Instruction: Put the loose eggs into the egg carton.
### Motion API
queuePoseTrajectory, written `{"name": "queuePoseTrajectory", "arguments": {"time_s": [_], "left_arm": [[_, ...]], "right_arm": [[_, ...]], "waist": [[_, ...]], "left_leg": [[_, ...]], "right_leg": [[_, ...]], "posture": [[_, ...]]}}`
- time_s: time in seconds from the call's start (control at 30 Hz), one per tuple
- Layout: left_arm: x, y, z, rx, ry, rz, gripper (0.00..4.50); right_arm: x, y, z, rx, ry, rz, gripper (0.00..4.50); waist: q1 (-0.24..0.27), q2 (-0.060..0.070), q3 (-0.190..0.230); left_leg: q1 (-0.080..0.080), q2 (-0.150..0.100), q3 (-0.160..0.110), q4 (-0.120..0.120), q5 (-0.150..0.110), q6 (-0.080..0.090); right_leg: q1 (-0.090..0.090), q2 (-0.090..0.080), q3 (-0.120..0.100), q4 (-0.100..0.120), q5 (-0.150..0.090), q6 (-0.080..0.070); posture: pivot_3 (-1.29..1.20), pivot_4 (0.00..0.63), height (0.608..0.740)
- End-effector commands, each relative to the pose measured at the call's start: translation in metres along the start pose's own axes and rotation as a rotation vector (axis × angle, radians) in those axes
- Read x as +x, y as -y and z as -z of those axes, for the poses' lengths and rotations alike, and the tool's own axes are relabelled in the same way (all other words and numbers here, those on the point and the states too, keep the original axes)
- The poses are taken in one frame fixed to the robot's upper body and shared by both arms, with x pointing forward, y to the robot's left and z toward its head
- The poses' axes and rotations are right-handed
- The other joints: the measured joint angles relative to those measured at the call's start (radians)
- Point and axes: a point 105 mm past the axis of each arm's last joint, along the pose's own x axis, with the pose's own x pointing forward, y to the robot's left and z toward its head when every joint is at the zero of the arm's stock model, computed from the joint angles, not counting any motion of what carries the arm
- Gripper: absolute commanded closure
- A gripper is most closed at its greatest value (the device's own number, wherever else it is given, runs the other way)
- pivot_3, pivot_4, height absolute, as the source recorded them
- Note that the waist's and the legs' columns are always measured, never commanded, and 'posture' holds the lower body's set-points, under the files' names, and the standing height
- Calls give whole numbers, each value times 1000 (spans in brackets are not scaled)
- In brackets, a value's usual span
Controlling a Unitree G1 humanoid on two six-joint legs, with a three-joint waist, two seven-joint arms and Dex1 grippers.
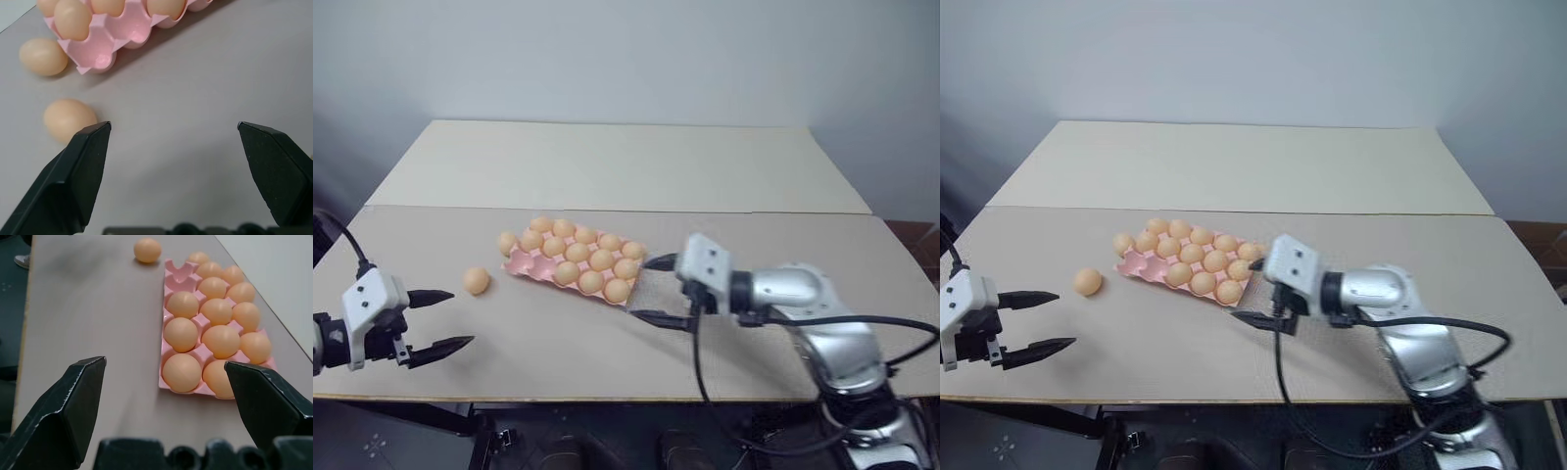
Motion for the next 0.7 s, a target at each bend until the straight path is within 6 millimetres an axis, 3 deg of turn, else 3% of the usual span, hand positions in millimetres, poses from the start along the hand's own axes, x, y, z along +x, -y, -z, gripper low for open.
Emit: {"name": "queuePoseTrajectory", "arguments": {"time_s": [0.03, 0.23, 0.43, 0.53, 0.7], "left_arm": [[-5, -2, -5, 17, 8, -46, 0], [-4, -16, 7, -45, -46, -197, 0], [5, -51, 4, -133, 5, -467, 0], [17, -59, 3, -172, 20, -526, 0], [49, -55, 8, -225, 9, -502, 0]], "right_arm": [[-12, -3, -12, -26, 20, 5, 18], [-15, -1, -12, -3, 0, 30, 18], [-12, 0, -9, 3, -14, 43, 18], [-10, -1, -8, 10, -16, 48, 18], [-8, 2, -7, 16, -14, 79, 18]], "waist": [[-2, 0, 0], [8, 0, 0], [19, -1, 0], [18, -1, 0], [15, -1, 0]], "left_leg": [[0, 0, 0, 0, 0, 0], [-2, 0, 0, 0, 0, 0], [-2, -1, -1, 1, 0, 0], [-3, -1, -1, 1, 0, 0], [-3, -2, -1, 1, 0, 0]], "right_leg": [[0, 0, 0, 0, 0, 0], [-1, -1, 0, -1, 0, 0], [0, -1, -1, -1, 0, 0], [0, -1, -1, -1, 0, 0], [0, -1, -1, 0, 0, 0]], "posture": [[0, 150, 740], [0, 150, 740], [0, 150, 740], [0, 150, 740], [0, 150, 740]]}}
